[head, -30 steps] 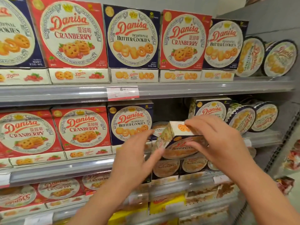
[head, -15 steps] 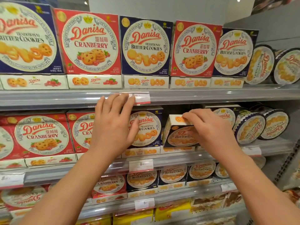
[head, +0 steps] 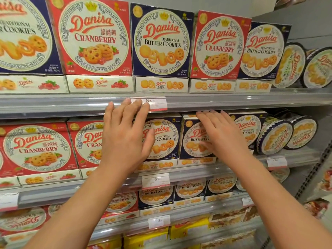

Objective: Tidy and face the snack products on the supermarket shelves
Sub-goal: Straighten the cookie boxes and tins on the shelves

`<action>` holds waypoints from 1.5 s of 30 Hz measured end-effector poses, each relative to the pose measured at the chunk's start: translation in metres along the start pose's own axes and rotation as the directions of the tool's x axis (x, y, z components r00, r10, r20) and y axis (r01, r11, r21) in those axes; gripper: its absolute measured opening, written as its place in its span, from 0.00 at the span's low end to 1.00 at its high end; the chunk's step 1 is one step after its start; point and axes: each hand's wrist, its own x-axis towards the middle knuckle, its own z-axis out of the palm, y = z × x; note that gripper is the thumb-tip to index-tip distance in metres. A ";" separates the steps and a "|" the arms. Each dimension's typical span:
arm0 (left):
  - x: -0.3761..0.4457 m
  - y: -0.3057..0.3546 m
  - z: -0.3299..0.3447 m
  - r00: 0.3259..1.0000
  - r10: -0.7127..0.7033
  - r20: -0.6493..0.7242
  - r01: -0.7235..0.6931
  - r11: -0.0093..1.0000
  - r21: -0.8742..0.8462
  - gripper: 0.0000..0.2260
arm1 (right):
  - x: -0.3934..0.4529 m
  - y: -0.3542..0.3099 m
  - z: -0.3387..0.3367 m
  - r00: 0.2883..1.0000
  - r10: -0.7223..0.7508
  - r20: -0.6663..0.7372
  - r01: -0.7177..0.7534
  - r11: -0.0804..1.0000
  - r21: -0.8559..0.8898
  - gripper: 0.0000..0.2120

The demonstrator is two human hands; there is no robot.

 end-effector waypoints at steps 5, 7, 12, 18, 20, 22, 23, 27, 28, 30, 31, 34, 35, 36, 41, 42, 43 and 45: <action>0.001 0.001 0.002 1.000 -0.011 -0.003 0.011 1.000 -0.016 0.23 | 0.012 0.005 0.007 1.000 0.010 0.016 -0.010 1.000 0.018 0.46; 0.001 0.001 0.002 1.000 -0.014 -0.007 0.013 1.000 -0.017 0.23 | 0.015 0.006 0.011 1.000 0.007 0.017 -0.007 1.000 0.014 0.45; 0.002 0.003 0.001 0.999 -0.029 0.014 0.030 0.999 -0.018 0.22 | 0.020 0.006 0.014 0.999 0.010 0.040 -0.010 1.000 -0.002 0.44; 0.003 0.005 -0.001 0.999 -0.030 0.017 0.030 0.999 -0.015 0.22 | 0.015 0.008 0.006 1.000 -0.006 0.022 0.006 1.000 0.014 0.45; 0.003 0.005 -0.001 0.999 -0.030 0.015 0.030 0.999 -0.012 0.21 | 0.007 0.010 -0.003 1.000 -0.027 0.003 0.027 0.999 0.021 0.44; 0.004 0.005 -0.002 1.000 -0.028 0.011 0.029 1.000 -0.012 0.21 | -0.004 0.013 -0.010 0.998 -0.058 -0.024 0.058 0.998 0.025 0.40; 0.004 0.005 -0.002 1.000 -0.026 0.007 0.027 1.000 -0.012 0.21 | -0.010 0.016 -0.014 0.996 -0.074 -0.058 0.076 0.997 0.029 0.36; 0.008 0.006 -0.003 0.999 -0.038 0.000 0.038 0.999 0.010 0.20 | -0.012 0.034 -0.044 0.970 -0.047 -0.239 0.071 0.993 0.090 0.24; 0.009 0.007 -0.004 0.999 -0.049 -0.001 0.049 0.999 0.019 0.20 | -0.004 0.041 -0.057 0.963 -0.003 -0.269 0.038 0.992 0.123 0.23; 0.013 0.009 -0.005 0.998 -0.070 0.003 0.070 0.997 0.033 0.19 | 0.017 0.057 -0.084 0.950 0.082 -0.302 -0.019 0.978 0.207 0.23; 0.014 0.010 -0.006 0.997 -0.078 0.005 0.078 0.996 0.037 0.19 | 0.031 0.064 -0.097 0.940 0.107 -0.323 -0.032 0.973 0.230 0.24; 0.016 0.011 -0.007 0.996 -0.093 -0.005 0.093 0.995 0.035 0.18 | 0.073 0.078 -0.128 0.912 0.151 -0.382 -0.062 0.970 0.235 0.25; 0.016 0.011 -0.007 0.995 -0.096 -0.006 0.096 0.995 0.034 0.18 | 0.087 0.081 -0.134 0.909 0.166 -0.383 -0.078 0.969 0.234 0.26; 0.016 0.011 -0.007 0.995 -0.097 -0.004 0.097 0.995 0.035 0.18 | 0.100 0.083 -0.139 0.910 0.179 -0.374 -0.096 0.969 0.228 0.28; 0.015 0.011 -0.008 0.996 -0.092 0.003 0.092 0.995 0.044 0.18 | 0.153 0.086 -0.145 0.962 0.174 -0.211 -0.138 0.975 0.175 0.33; 0.015 0.011 -0.008 0.995 -0.095 -0.002 0.095 0.995 0.038 0.18 | 0.158 0.087 -0.144 0.970 0.165 -0.177 -0.134 0.976 0.174 0.32; 0.015 0.011 -0.008 0.995 -0.099 -0.007 0.099 0.995 0.032 0.18 | 0.160 0.088 -0.143 0.975 0.155 -0.160 -0.126 0.976 0.180 0.32; 0.015 0.012 -0.008 0.995 -0.099 -0.010 0.099 0.995 0.028 0.18 | 0.158 0.091 -0.144 0.972 0.153 -0.179 -0.113 0.970 0.217 0.30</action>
